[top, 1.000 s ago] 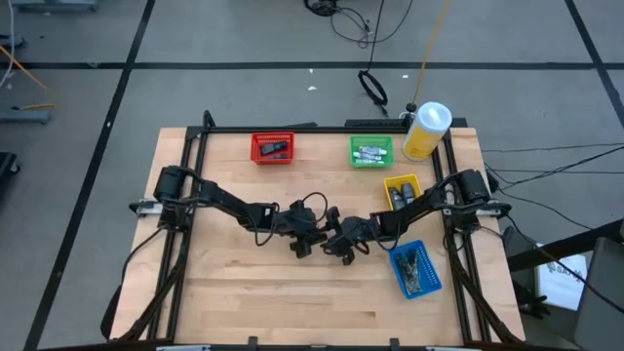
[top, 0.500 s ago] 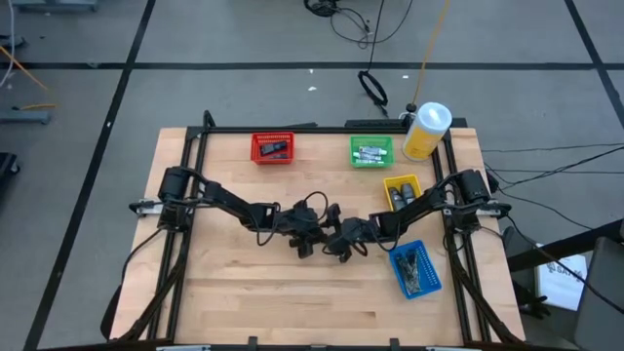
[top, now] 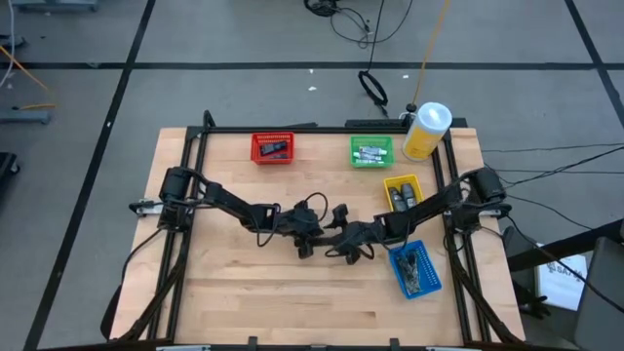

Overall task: Pick & Place Travel size toiletries
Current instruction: Put the black comb into the blue bin

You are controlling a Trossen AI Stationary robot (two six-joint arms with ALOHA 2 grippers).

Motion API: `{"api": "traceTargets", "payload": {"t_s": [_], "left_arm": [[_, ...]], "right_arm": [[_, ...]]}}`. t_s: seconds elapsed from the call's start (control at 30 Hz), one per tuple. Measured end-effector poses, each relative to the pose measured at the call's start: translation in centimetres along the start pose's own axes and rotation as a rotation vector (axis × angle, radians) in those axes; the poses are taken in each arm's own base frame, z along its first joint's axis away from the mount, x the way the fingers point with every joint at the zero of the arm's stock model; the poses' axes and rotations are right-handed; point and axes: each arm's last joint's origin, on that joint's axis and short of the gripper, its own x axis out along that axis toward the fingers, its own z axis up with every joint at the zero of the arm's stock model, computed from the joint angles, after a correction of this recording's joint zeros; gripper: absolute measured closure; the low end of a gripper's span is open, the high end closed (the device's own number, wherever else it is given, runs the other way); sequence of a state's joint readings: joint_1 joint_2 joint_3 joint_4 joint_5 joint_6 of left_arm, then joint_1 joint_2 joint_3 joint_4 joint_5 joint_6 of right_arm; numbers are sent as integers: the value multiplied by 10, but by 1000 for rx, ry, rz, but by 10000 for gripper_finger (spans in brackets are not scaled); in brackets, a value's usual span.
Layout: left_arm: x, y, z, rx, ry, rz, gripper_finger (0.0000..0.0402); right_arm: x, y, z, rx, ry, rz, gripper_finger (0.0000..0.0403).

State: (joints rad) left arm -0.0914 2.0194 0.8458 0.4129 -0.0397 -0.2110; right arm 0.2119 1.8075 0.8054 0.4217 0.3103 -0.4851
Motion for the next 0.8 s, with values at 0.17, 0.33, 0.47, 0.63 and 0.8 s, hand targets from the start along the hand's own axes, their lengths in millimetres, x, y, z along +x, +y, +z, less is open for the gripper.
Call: {"api": "traceTargets", "payload": {"t_s": [0.17,0.33,0.47,0.63,0.8], "left_arm": [[-2,0,3,12,-23,2,401],[-10,-2,11,15,-40,1,401],[-26,-5,18,20,-22,2,401],[-46,-4,21,30,59,98,401],[-55,4,11,3,182,150,401]], "right_arm": [[-16,-3,4,144,-10,171,191],[-18,1,5,271,-41,294,191],[-13,9,-1,301,-51,319,191],[-4,11,-2,326,-119,277,191],[2,11,-3,352,-129,202,190]]}}
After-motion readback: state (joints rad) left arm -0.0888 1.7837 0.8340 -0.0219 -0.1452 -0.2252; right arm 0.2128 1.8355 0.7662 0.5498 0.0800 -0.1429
